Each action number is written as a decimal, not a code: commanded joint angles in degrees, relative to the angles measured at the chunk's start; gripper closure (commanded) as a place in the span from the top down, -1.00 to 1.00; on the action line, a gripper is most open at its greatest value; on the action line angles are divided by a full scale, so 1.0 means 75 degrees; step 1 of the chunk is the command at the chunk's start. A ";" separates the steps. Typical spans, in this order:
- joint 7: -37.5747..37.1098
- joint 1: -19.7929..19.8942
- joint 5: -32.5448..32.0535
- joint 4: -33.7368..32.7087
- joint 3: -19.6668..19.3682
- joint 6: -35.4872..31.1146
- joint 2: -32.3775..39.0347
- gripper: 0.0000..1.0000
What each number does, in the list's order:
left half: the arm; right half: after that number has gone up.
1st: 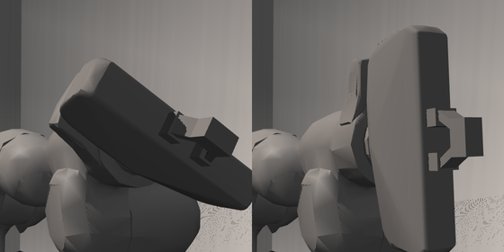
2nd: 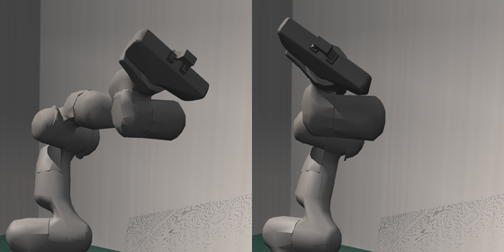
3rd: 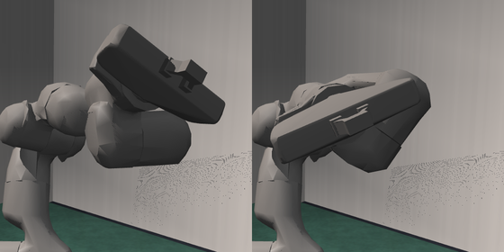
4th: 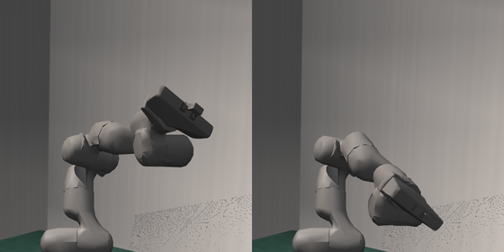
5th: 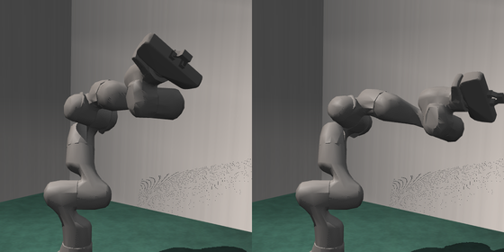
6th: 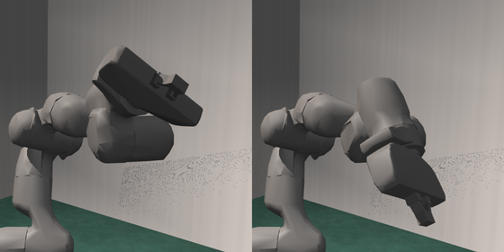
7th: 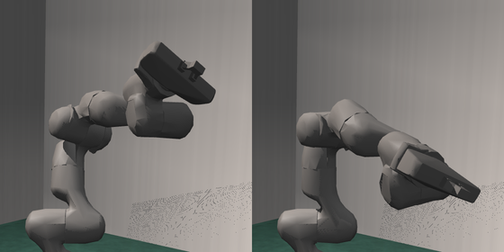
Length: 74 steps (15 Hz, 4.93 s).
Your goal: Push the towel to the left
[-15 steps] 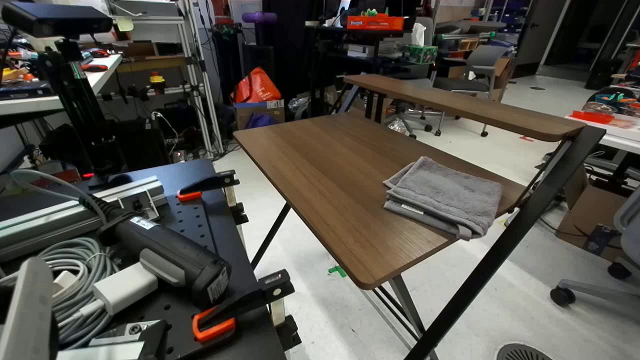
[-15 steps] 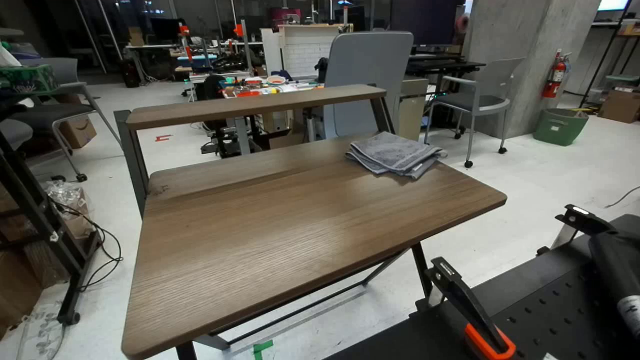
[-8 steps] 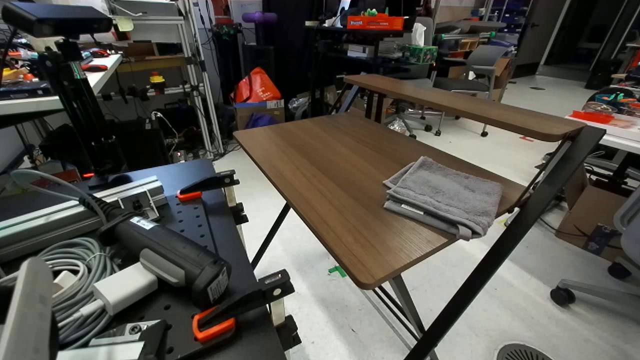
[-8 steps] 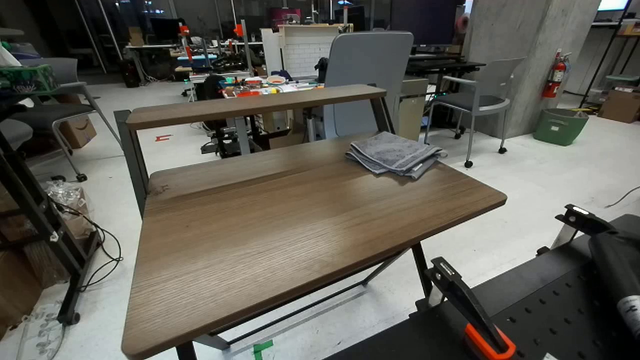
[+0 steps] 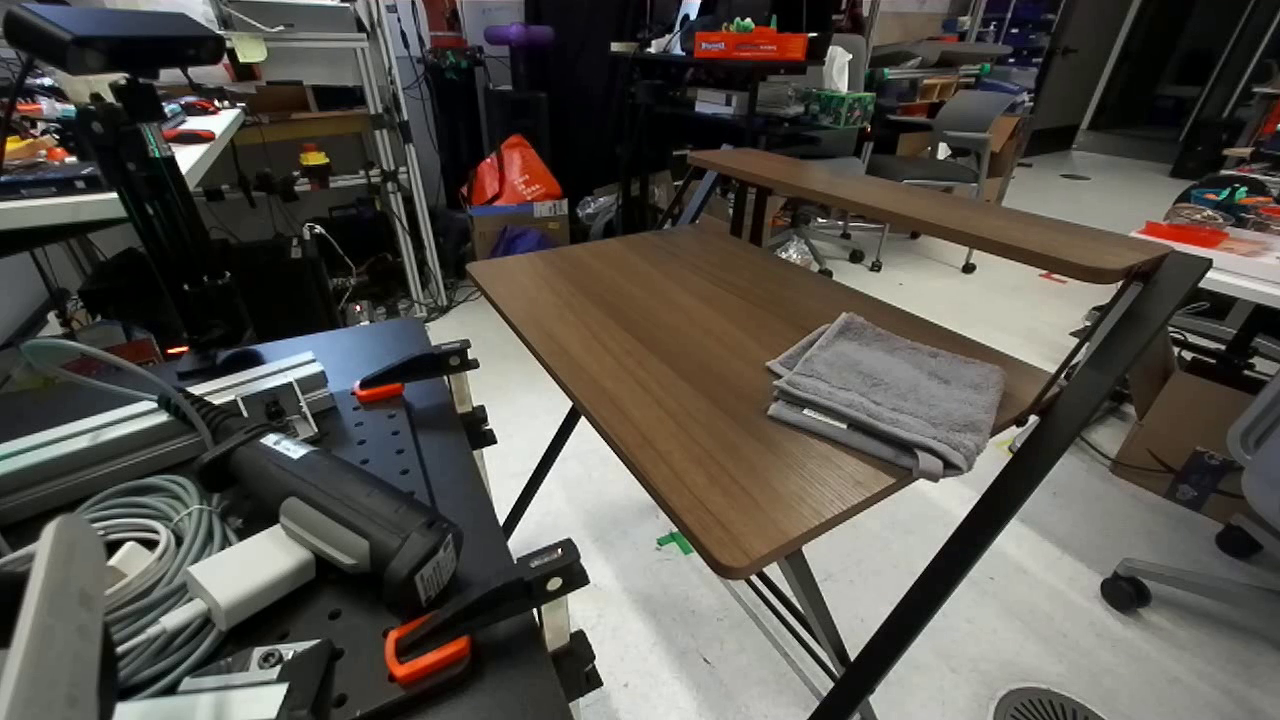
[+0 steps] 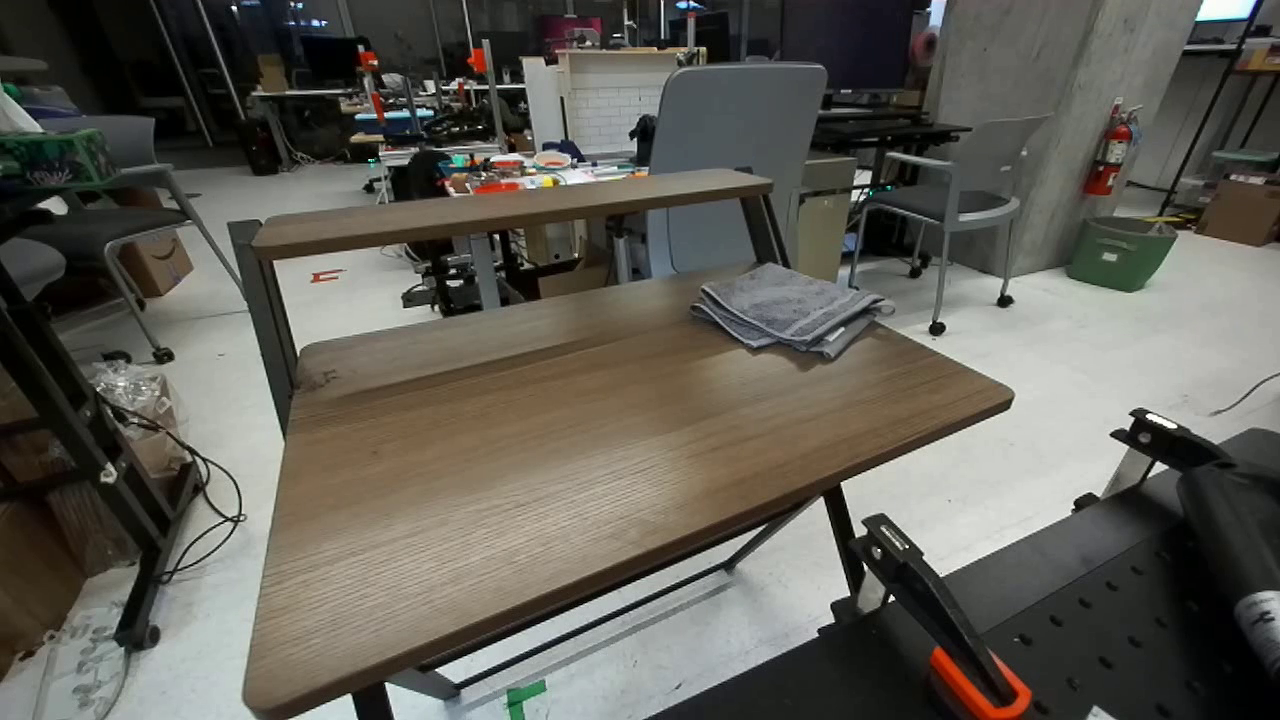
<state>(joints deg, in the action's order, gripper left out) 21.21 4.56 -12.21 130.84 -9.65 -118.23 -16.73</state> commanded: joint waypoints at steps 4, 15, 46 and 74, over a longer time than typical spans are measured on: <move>0.0011 0.0038 0.0015 -0.0012 0.0038 0.0015 0.0003 1.00; 0.0010 0.0038 0.0015 -0.0012 0.0038 0.0015 0.0003 1.00; 0.0010 0.0038 0.0015 -0.0012 0.0038 0.0015 0.0003 1.00; -0.2753 -0.0219 -0.0139 -0.1275 0.0685 -0.3383 0.4427 1.00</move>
<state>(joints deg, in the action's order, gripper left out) 3.43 2.60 -12.23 127.33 -3.68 -139.64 8.75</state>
